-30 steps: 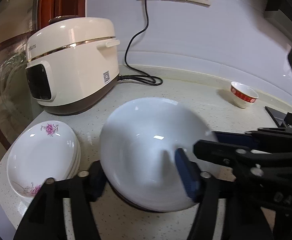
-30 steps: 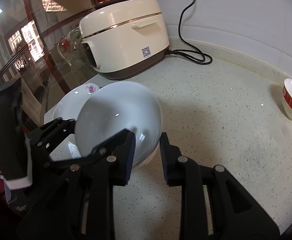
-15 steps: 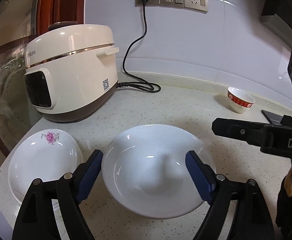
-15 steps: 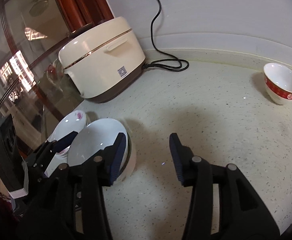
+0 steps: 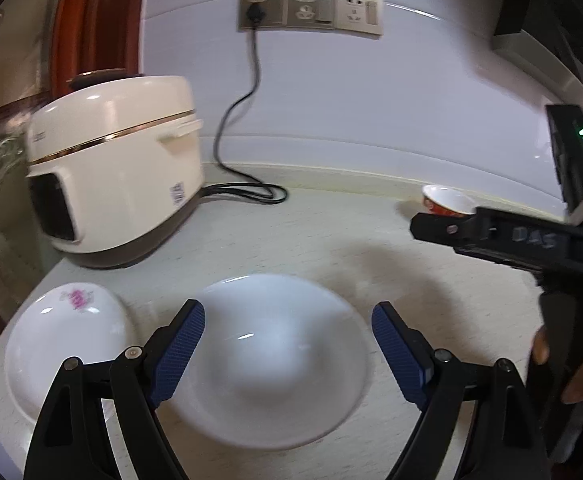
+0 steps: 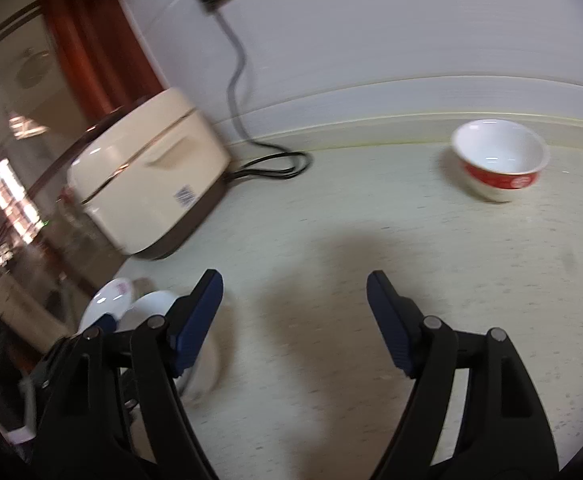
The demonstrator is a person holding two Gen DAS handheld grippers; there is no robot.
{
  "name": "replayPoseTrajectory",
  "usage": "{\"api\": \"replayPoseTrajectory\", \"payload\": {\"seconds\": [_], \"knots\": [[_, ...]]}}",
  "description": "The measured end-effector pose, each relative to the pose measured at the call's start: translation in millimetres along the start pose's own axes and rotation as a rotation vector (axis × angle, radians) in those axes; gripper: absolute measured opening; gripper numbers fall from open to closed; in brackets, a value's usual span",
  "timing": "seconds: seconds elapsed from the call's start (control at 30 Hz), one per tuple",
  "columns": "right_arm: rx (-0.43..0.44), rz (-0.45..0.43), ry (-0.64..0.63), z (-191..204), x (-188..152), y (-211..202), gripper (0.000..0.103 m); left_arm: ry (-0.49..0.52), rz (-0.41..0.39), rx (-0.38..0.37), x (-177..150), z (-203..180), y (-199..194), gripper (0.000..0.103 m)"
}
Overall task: Organize plates and bowls
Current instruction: 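Move both grippers to the red-banded bowl and grasp its rim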
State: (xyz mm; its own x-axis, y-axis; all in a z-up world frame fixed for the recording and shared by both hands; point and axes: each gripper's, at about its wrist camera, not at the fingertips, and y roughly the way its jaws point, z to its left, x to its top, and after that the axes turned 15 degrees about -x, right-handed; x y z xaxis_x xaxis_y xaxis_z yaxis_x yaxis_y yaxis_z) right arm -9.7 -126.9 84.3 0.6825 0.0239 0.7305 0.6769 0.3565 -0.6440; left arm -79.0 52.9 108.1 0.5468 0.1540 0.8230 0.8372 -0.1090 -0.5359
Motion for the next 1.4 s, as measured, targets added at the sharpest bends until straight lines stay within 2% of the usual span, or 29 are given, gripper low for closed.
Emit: {"api": "replayPoseTrajectory", "payload": {"seconds": [0.13,0.23,0.4,0.53,0.63,0.87,1.07,1.4], "knots": [[-0.06,-0.03,0.092,-31.6,10.9,-2.2,0.077,0.001,0.045,-0.074,18.3,-25.2,26.2,0.087],[-0.116,-0.048,0.171,-59.6,17.4,-5.6,0.077,-0.01,0.049,-0.116,32.2,-41.7,49.7,0.087],[-0.212,-0.06,0.382,-126.7,19.9,-9.7,0.077,-0.086,0.06,-0.077,60.3,-53.1,108.4,0.087],[-0.312,-0.008,0.588,-175.3,13.8,-4.4,0.082,-0.234,0.107,-0.085,76.5,-58.1,152.2,0.087],[-0.306,-0.005,0.639,-193.3,9.1,-1.8,0.082,-0.27,0.095,-0.101,83.8,-65.9,173.5,0.087],[-0.322,0.008,0.617,-186.5,5.1,14.2,0.082,-0.347,0.067,-0.132,68.1,-43.0,186.3,0.087],[-0.283,-0.026,0.587,-175.4,20.4,30.9,0.082,-0.435,0.035,-0.124,70.1,-27.5,178.9,0.087],[-0.322,0.075,0.578,-159.9,57.1,89.2,0.082,-0.456,0.057,-0.113,72.0,-21.1,184.1,0.087]]}}
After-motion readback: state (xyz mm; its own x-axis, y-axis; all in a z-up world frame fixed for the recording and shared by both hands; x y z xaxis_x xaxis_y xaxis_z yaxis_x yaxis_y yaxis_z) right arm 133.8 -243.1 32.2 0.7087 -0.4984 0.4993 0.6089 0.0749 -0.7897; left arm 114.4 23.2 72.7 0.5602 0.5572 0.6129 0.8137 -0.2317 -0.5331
